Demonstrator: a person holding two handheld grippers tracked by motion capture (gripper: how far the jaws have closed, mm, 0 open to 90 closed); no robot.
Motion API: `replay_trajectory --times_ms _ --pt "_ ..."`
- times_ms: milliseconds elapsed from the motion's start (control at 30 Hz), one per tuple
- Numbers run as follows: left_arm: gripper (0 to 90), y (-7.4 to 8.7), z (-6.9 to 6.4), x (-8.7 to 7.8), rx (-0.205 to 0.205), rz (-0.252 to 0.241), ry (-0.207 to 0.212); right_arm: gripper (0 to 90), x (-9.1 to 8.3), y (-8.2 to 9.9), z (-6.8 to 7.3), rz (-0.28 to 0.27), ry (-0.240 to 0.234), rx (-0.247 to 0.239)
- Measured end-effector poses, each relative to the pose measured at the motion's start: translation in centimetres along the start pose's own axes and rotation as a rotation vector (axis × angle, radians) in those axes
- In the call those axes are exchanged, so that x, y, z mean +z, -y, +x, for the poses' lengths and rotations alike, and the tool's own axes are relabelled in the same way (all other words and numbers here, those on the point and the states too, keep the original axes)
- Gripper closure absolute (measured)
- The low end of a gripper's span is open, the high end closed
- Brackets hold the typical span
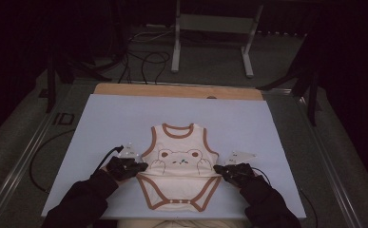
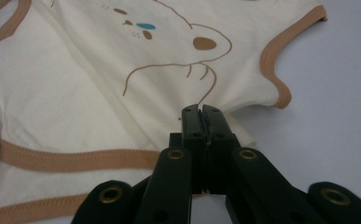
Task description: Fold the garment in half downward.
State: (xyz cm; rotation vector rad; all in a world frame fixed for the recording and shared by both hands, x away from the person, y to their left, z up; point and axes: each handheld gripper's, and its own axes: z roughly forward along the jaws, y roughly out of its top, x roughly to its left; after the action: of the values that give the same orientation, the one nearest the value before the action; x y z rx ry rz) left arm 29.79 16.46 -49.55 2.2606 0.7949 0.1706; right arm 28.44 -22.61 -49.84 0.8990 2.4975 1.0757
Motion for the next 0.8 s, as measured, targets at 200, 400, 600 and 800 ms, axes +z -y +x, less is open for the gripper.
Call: replay_trajectory --times_ms 200,400,600,800 --pt "90.0 0.5 -0.3 0.3 -0.007 0.010 0.005 89.6 0.3 0.6 0.2 0.027 -0.001 -0.007" --pt "90.0 0.8 -0.2 0.6 -0.007 0.027 -0.005 89.6 0.7 0.8 0.4 0.047 0.009 -0.023" --pt "90.0 1.1 -0.2 0.9 -0.011 0.044 0.000 89.6 0.9 1.2 0.3 0.052 0.000 -0.008" --pt "90.0 1.4 -0.1 1.1 -0.013 0.039 0.003 89.5 0.9 1.5 0.1 0.042 -0.010 0.001"
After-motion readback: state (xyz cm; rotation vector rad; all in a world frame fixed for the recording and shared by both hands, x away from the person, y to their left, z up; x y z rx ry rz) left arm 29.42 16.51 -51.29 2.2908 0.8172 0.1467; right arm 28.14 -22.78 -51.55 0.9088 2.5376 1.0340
